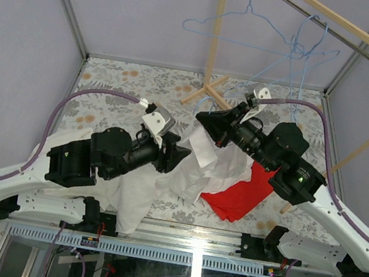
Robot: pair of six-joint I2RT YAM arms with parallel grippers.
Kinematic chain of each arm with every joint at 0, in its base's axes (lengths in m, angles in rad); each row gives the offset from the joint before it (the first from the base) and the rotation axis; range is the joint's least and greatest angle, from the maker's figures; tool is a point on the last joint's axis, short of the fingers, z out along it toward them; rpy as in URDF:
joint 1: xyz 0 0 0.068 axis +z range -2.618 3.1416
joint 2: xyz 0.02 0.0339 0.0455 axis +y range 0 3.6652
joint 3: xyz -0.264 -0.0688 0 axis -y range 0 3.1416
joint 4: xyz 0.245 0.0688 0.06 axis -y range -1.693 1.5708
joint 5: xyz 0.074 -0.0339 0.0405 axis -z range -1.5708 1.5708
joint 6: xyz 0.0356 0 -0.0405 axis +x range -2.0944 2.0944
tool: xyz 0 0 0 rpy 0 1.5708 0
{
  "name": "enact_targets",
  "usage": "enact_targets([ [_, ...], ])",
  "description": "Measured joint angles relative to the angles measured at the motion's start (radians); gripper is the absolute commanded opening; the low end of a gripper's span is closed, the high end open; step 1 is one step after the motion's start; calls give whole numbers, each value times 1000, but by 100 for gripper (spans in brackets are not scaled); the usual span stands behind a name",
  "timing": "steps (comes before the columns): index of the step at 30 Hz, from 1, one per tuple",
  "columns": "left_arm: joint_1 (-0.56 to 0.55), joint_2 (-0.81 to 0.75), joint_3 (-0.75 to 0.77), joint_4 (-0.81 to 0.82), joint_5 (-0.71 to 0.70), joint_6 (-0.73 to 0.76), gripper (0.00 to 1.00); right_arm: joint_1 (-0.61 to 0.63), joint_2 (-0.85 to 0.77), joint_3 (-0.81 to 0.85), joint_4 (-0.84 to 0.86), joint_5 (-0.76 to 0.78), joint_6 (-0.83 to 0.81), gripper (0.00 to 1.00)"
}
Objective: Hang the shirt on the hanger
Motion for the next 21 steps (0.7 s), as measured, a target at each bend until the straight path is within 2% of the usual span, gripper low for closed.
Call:
enact_targets([
  [8, 0, -92, 0, -24, -146, 8, 75, 0, 48, 172, -104, 173, -100, 0],
  [15, 0, -261, -21, -50, -304, 9, 80, 0, 61, 252, -158, 293, -163, 0],
  [21, 0, -295, -116, -53, -355, 2, 81, 0, 60, 261, -174, 344, -175, 0],
])
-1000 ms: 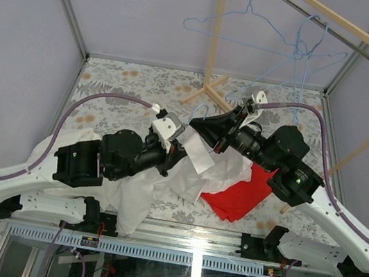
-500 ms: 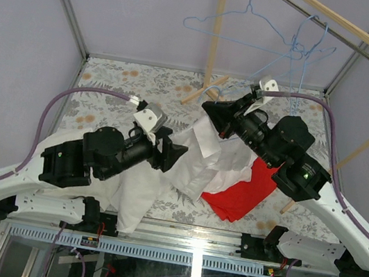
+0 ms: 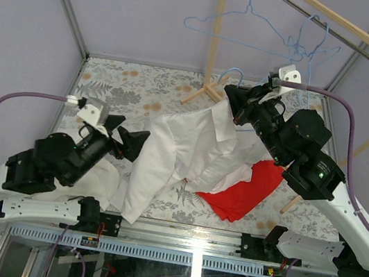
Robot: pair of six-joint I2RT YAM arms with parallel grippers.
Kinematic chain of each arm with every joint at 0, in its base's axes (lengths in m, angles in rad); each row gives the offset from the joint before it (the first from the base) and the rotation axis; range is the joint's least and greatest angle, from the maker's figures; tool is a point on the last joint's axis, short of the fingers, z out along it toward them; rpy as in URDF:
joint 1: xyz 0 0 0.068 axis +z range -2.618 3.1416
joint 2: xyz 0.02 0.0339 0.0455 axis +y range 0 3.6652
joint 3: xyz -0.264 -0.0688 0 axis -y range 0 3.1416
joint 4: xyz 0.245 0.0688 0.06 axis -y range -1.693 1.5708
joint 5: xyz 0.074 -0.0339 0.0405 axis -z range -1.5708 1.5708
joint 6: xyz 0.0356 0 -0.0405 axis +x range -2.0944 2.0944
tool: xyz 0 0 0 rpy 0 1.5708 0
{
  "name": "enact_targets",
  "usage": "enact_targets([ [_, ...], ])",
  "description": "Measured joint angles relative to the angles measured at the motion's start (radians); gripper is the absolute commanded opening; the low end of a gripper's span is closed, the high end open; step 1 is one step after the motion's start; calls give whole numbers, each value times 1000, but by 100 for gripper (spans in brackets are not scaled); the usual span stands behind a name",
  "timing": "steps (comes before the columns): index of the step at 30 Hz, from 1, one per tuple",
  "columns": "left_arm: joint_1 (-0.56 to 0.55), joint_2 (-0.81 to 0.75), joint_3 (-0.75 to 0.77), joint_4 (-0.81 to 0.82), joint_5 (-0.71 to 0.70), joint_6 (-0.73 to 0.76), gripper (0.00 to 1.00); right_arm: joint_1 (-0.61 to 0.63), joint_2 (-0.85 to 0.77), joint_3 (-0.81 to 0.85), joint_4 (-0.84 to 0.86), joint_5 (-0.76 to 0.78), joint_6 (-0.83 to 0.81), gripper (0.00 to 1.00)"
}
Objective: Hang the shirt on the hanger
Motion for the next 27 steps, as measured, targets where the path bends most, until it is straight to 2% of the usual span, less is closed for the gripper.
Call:
enact_targets([
  [11, 0, 56, -143, 22, 1, -20, 80, 0, -43, 45, -30, 10, 1, 0],
  [16, 0, 63, -183, 69, 2, -31, 72, 0, -77, 50, -29, 8, 6, 0],
  [18, 0, 63, -196, 95, 5, -33, 66, 0, -87, 50, -29, 5, 11, 0],
  [20, 0, 61, -210, 132, 14, -33, 54, 0, -93, 50, -30, -1, 16, 0],
  [24, 0, 61, -224, 193, 26, -32, 22, 0, -103, 50, -42, -8, 26, 0],
  [27, 0, 62, -224, 222, 26, -26, 7, 0, -112, 50, -54, -8, 27, 0],
])
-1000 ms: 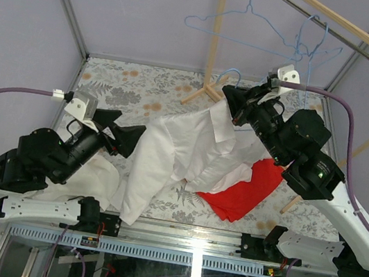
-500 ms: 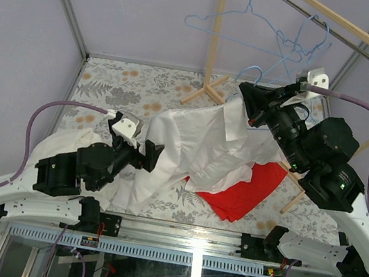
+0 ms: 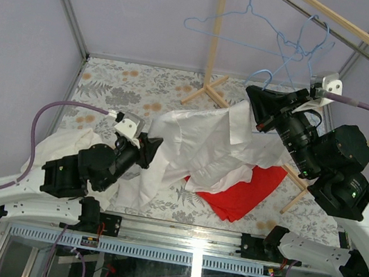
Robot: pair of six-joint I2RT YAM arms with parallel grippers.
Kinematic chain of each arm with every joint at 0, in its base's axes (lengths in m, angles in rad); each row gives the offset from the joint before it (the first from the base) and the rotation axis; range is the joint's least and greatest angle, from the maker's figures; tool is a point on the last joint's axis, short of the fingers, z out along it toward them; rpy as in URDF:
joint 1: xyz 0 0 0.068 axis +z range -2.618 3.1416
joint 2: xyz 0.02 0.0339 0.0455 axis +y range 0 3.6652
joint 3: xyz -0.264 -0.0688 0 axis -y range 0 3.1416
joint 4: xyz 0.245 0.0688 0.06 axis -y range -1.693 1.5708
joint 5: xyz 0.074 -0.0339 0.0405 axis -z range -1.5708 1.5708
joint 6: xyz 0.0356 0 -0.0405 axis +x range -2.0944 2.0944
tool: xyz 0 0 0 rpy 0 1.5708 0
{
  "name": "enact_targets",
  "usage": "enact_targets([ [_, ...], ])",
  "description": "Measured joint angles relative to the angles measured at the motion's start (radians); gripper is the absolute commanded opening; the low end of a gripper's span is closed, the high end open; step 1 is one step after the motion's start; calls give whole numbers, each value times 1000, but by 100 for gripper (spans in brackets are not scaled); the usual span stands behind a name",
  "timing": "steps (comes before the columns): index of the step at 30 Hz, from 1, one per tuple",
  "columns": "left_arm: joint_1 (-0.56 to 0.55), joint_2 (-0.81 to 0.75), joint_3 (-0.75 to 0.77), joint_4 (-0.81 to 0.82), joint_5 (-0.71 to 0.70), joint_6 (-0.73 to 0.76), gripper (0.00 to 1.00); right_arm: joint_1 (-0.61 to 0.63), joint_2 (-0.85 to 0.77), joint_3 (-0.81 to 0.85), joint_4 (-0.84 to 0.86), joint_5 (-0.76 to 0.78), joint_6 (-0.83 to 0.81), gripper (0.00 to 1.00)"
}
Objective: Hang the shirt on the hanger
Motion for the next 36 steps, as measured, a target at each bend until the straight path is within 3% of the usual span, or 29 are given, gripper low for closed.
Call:
enact_targets([
  [2, 0, 4, 2, 3, -3, 6, 1, 0, -5, 3, -5, 2, -4, 0],
  [17, 0, 30, 218, -91, -91, 62, 0, 2, -13, 146, -60, 63, -104, 0],
  [29, 0, 202, 483, -146, -130, 233, 0, 4, 98, 398, -84, 82, -233, 0],
  [36, 0, 221, 578, -110, -140, 341, 0, 5, 193, 592, -108, 76, -277, 0],
])
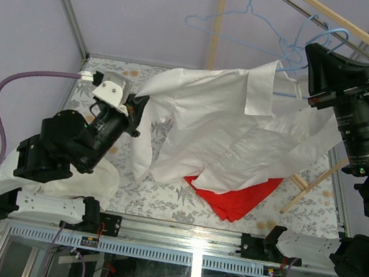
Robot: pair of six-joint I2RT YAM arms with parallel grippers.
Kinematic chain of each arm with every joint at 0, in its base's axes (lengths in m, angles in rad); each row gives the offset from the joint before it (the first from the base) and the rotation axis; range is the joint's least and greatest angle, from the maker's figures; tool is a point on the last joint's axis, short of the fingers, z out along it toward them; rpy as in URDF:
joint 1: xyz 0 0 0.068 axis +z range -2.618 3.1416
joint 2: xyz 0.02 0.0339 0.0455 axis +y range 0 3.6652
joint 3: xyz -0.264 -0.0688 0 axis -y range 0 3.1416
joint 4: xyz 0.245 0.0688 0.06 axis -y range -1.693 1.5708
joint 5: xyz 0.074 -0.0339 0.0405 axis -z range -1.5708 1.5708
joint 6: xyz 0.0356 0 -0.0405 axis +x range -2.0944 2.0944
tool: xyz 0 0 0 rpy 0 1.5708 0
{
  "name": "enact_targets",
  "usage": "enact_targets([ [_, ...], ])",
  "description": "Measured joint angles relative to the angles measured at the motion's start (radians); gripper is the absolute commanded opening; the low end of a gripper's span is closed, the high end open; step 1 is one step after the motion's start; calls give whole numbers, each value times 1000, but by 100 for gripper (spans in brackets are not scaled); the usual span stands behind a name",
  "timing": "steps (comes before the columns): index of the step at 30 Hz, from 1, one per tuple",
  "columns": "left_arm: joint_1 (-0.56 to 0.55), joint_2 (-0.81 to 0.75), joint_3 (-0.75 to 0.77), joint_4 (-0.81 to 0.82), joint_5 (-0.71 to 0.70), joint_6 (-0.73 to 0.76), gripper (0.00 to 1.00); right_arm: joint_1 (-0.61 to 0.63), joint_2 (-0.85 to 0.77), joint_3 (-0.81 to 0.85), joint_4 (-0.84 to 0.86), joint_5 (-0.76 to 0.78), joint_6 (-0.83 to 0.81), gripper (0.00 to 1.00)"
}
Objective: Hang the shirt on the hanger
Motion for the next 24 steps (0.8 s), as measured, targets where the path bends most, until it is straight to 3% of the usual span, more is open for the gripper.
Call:
enact_targets([
  [9, 0, 58, 174, 37, 6, 133, 0, 1, 164, 287, -14, -43, -59, 0],
  [15, 0, 89, 222, 50, 10, 187, 0, 1, 200, 353, 7, -69, -80, 0],
  [24, -1, -73, -14, 61, -28, 120, 0, 1, 141, 175, 0, -83, -29, 0],
])
